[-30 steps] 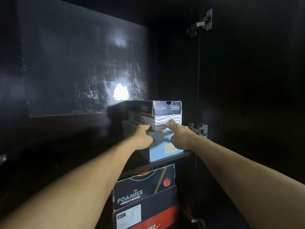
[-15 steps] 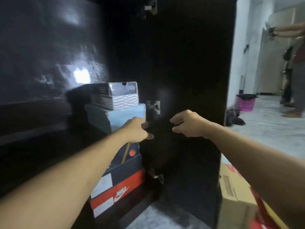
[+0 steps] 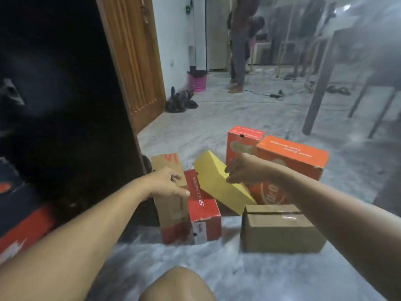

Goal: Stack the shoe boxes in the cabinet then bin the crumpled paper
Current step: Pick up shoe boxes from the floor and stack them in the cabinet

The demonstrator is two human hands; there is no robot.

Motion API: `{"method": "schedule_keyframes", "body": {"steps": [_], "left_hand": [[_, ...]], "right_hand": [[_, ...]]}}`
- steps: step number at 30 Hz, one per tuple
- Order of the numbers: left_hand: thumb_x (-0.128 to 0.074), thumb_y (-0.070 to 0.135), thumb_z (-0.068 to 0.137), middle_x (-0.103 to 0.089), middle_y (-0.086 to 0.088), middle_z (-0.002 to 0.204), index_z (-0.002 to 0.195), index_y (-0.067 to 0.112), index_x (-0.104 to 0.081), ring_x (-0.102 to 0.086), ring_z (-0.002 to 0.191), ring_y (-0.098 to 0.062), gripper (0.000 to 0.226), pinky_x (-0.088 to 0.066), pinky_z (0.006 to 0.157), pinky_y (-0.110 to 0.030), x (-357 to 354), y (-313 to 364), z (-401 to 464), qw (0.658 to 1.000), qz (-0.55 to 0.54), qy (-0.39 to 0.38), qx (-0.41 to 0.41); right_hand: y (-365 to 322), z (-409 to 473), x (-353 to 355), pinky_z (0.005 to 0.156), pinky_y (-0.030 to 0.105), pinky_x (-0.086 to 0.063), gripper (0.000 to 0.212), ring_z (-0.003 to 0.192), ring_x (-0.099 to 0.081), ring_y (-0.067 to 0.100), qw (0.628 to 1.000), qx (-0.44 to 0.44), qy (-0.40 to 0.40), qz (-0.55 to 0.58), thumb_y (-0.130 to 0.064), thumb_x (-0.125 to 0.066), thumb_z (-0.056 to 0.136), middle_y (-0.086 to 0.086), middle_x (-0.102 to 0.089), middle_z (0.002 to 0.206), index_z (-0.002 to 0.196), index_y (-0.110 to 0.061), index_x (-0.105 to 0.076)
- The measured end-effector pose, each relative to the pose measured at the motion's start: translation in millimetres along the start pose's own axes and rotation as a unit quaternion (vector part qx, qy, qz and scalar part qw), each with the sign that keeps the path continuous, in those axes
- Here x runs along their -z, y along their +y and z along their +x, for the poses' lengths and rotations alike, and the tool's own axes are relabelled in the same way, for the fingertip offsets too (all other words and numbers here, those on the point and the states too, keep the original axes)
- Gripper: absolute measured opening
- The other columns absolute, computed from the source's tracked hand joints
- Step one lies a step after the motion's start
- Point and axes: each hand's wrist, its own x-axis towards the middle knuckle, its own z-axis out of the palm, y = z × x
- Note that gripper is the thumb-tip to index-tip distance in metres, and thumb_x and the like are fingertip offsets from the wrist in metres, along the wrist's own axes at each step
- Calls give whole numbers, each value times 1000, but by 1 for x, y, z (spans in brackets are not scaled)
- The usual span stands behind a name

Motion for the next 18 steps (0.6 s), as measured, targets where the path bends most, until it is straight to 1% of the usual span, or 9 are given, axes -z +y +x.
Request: {"method": "schedule_keyframes", "body": {"steps": [3, 5, 6, 9, 11, 13, 15, 17, 18], "left_hand": [[-78, 32, 79, -61, -5, 122, 138, 10, -50, -56, 113, -15, 68, -42, 97, -26, -43, 29, 29, 998, -1, -53, -26], [-79, 32, 78, -61, -6, 123, 141, 8, -47, -57, 113, -15, 74, -44, 94, -24, -71, 42, 48, 996, -9, -82, -34], [-79, 33, 77, -61, -6, 125, 143, 9, -44, -57, 114, -16, 78, -43, 94, -23, -84, 48, 58, 995, -10, -94, -35], [-79, 31, 78, -59, -6, 126, 146, 10, -37, -57, 109, -15, 82, -43, 93, -23, -123, 60, 83, 991, -27, -125, -30], [-78, 27, 80, -58, -8, 127, 147, 9, -35, -56, 108, -16, 82, -43, 90, -23, -147, 67, 96, 989, -42, -141, -25], [-77, 22, 80, -55, -10, 134, 145, 7, -39, -55, 109, -15, 77, -42, 87, -21, -170, 71, 110, 988, -47, -143, -20], [-77, 19, 79, -57, -9, 133, 137, 6, -49, -54, 106, -14, 66, -43, 91, -22, -191, 70, 124, 990, -48, -134, -14], [-79, 21, 76, -60, -6, 128, 129, 9, -55, -56, 106, -17, 59, -45, 97, -27, -210, 66, 138, 991, -65, -117, 0], [-79, 22, 75, -60, -3, 125, 127, 11, -56, -56, 107, -18, 58, -45, 95, -27, -217, 64, 144, 991, -77, -106, 8]], "right_hand": [[62, -9, 0, 66, 23, -46, 22, 82, -64, 16, 999, -48, 8, -6, -25, -73, 83, -6, -68, 90, 103, -17, -74], [98, -13, -2, 63, 24, -46, 3, 80, -62, 18, 996, -84, 19, 3, -21, -72, 81, -5, -65, 79, 82, -22, -74], [115, -15, -4, 57, 24, -49, 3, 79, -63, 20, 994, -110, 18, 10, -20, -71, 81, -2, -66, 79, 80, -21, -74], [163, -20, -11, 55, 24, -53, 27, 82, -66, 21, 984, -175, 19, 21, -22, -72, 82, 6, -69, 102, 107, -12, -74], [192, -22, -17, 51, 24, -51, 33, 76, -64, 20, 979, -198, 26, 30, -23, -72, 83, 5, -68, 103, 113, -10, -71], [216, -25, -21, 53, 25, -51, 32, 75, -64, 20, 976, -213, 33, 25, -24, -73, 83, 2, -68, 92, 111, -10, -71], [235, -29, -24, 61, 24, -47, 33, 81, -60, 19, 974, -222, 33, 6, -24, -72, 83, -3, -65, 87, 111, -8, -71], [251, -30, -26, 77, 28, -49, 37, 97, -61, 21, 970, -241, 40, -12, -23, -70, 84, 2, -68, 106, 119, -9, -69], [259, -29, -27, 82, 28, -49, 40, 104, -62, 23, 965, -257, 47, -10, -21, -69, 84, 6, -68, 114, 122, -9, -66]]}}
